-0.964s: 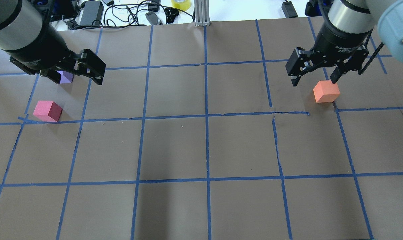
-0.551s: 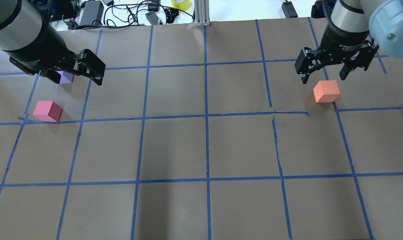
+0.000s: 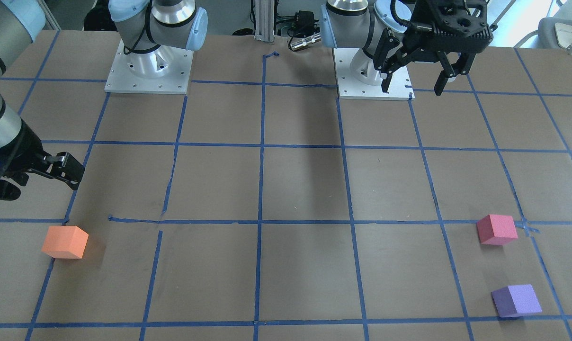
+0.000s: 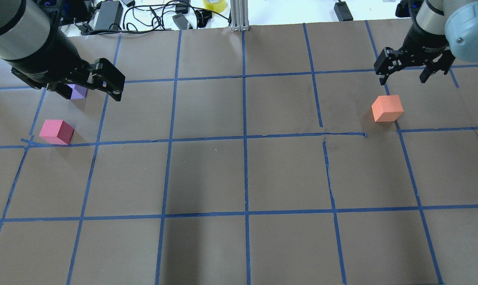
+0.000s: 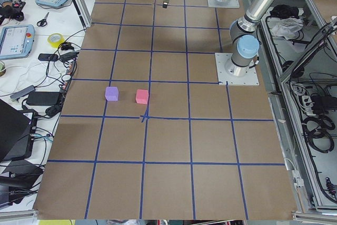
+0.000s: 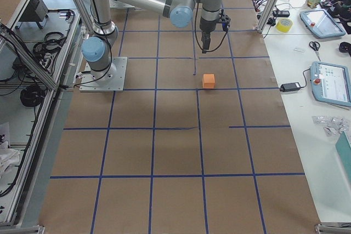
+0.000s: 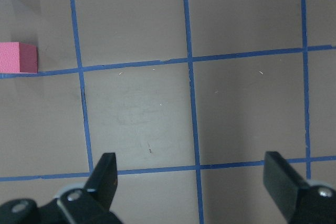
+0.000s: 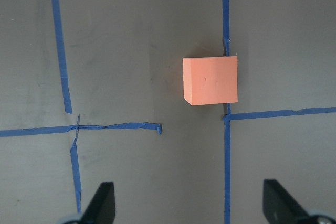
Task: Arrange blocks in a line
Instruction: 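Move the right gripper over the orange cube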
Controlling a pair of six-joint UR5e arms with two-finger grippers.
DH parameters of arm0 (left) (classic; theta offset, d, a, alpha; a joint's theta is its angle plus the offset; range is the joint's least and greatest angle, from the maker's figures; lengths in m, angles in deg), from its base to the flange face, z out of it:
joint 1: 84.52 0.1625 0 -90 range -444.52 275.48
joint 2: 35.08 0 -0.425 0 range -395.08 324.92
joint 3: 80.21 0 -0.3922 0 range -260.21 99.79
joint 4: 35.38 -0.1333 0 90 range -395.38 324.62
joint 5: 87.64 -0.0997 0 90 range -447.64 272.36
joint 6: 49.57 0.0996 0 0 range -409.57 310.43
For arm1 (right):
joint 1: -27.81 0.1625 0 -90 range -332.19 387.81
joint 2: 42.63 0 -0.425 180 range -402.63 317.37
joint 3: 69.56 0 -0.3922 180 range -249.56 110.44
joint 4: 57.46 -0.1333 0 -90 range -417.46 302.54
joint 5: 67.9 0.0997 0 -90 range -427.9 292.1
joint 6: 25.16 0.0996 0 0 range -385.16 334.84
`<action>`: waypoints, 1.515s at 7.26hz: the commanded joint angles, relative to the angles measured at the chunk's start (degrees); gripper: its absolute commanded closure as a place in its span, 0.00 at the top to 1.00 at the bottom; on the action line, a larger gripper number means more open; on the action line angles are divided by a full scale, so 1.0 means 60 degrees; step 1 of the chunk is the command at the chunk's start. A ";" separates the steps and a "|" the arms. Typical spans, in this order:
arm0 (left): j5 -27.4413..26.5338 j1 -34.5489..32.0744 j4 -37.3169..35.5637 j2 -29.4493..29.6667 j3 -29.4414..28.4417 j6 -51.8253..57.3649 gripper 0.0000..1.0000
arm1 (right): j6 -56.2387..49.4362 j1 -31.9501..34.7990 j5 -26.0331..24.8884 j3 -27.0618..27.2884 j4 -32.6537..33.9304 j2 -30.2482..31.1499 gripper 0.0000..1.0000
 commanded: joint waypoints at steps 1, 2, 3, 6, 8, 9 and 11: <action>-0.0005 0.0000 0.0000 -0.0017 0.0000 0.0015 1.00 | -0.1128 -0.0571 0.0079 0.0006 0.1111 -0.1027 1.00; 0.0010 0.0000 0.0000 -0.0003 0.0000 0.0000 1.00 | -0.1629 -0.0836 0.0108 0.0006 0.1682 -0.1423 1.00; -0.0005 0.0000 0.0000 -0.0017 0.0000 0.0000 1.00 | -0.1649 -0.0969 0.0151 0.0006 0.1847 -0.1877 1.00; -0.0005 0.0000 0.0000 -0.0017 0.0000 0.0000 1.00 | -0.1561 -0.0970 0.0430 0.0006 0.3034 -0.3066 1.00; -0.0019 0.0000 0.0014 -0.0032 0.0029 0.0015 1.00 | -0.1547 -0.0955 0.0416 0.0006 0.2876 -0.3141 1.00; 0.0009 0.0000 0.0000 -0.0032 0.0087 0.0015 1.00 | -0.1561 -0.0955 0.0401 0.0050 0.2875 -0.3170 1.00; 0.0010 0.0000 0.0000 -0.0047 0.0117 0.0000 1.00 | -0.1546 -0.0941 0.0386 0.0079 0.2860 -0.3141 1.00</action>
